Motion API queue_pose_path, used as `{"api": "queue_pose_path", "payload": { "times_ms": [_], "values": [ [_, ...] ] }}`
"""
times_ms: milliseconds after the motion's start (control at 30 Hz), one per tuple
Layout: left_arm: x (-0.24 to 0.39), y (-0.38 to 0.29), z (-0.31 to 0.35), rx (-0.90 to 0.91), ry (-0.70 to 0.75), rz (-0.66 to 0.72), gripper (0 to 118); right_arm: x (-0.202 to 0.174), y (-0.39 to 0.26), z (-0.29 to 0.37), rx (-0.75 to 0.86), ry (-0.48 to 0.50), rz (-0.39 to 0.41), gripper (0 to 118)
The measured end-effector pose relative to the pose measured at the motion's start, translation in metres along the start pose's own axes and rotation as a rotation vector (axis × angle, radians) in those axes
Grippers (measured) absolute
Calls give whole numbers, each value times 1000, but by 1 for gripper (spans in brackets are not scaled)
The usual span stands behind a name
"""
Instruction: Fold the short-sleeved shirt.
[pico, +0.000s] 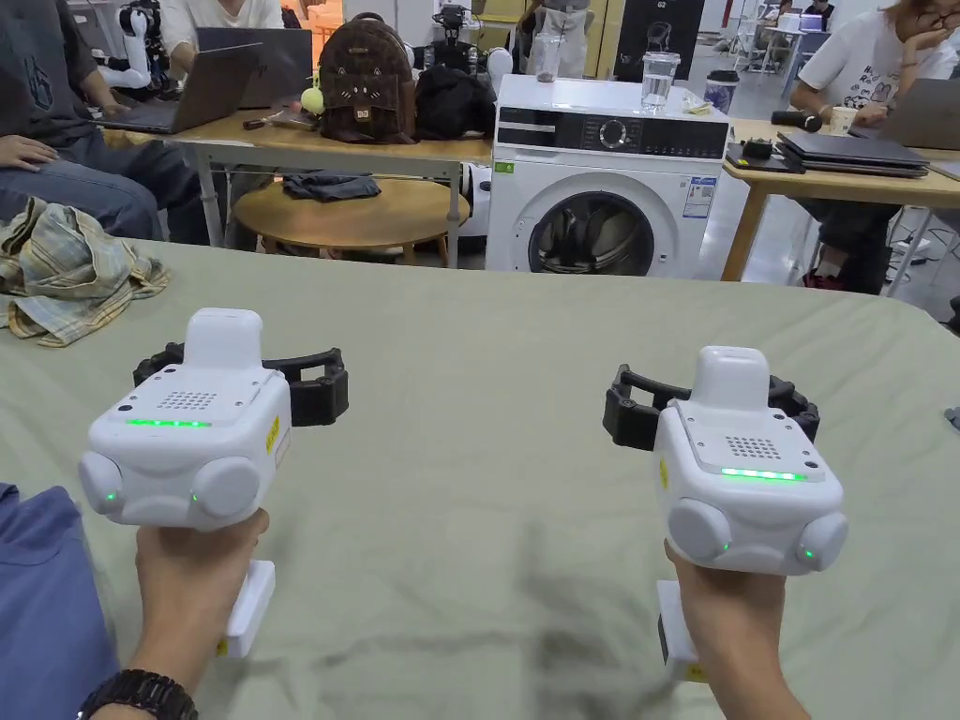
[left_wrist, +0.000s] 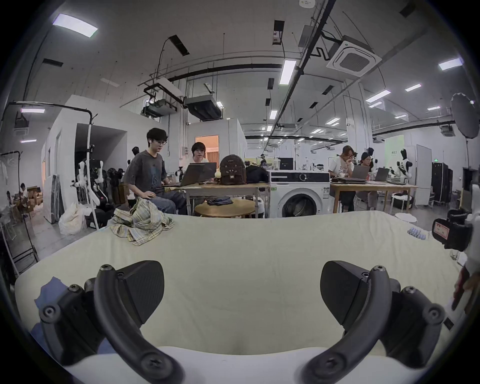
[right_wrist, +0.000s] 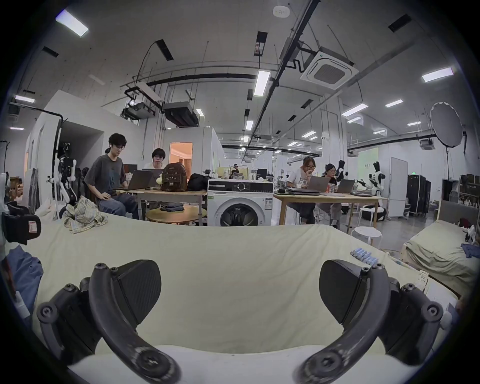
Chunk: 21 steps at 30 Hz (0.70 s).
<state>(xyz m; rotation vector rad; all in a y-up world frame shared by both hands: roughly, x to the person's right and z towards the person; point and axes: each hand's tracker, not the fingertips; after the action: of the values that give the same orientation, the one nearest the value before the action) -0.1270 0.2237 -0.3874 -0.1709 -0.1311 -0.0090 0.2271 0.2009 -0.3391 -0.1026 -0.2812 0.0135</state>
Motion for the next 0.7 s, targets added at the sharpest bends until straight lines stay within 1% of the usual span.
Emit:
{"api": "queue_pose_path", "payload": {
  "times_ms": [167, 500, 600, 700],
  "values": [
    [-2, -2, -1, -3, 3, 5, 117, -2, 1, 3, -8, -8, 19, 118],
    [4, -4, 6, -9, -10, -19, 117, -3, 0, 8, -18, -12, 9, 118],
    [5, -4, 7, 3, -6, -24, 117, -6, 0, 10, -3, -9, 38, 118],
    [6, -4, 10, 12, -4, -25, 117, -8, 2, 9, 0, 8, 41, 118]
  ]
}}
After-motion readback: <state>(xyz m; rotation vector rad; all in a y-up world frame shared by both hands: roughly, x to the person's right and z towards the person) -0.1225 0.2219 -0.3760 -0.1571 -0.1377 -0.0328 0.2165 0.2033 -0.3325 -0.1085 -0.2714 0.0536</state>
